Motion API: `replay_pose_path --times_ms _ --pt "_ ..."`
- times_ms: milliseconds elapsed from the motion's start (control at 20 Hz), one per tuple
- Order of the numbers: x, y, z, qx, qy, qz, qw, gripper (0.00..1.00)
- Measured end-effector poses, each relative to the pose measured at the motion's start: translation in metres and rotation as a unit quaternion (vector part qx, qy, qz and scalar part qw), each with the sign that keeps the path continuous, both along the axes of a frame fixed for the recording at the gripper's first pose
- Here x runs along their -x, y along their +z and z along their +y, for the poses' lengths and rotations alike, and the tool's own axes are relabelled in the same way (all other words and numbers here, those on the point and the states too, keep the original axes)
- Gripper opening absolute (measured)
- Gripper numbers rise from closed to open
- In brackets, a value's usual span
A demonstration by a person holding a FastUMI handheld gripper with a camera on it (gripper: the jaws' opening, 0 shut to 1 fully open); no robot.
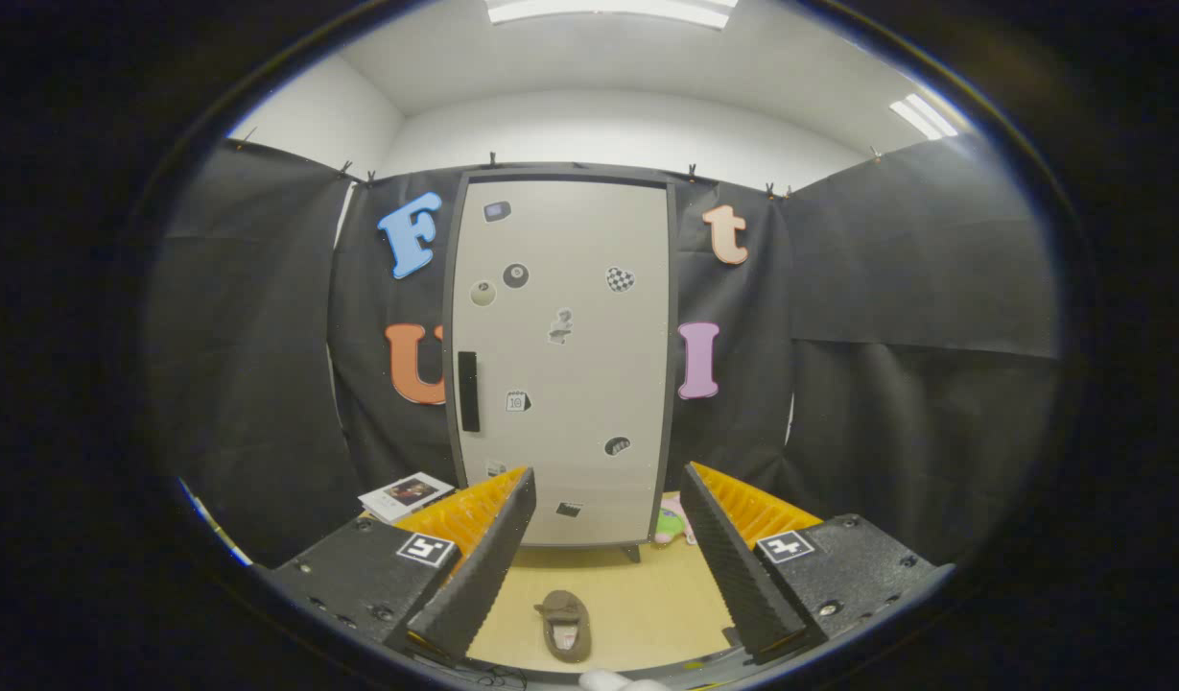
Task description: Open the shoe cabinet door, grab the shoes and put them into the shoe cabinet, then close the shoe cabinet door.
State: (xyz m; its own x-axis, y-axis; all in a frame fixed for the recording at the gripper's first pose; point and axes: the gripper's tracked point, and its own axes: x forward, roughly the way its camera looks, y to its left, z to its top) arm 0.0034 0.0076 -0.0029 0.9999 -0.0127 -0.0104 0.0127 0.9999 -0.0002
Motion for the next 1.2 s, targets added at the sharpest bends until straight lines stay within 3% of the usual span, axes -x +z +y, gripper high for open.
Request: replay_pose_path --times_ms 650,1200 --pt "-0.047 -0.014 0.024 -0.006 0.001 0.013 1.000 0.99" --pt "-0.174 -0.020 0.119 -0.017 0.091 0.024 0.995 0.99"
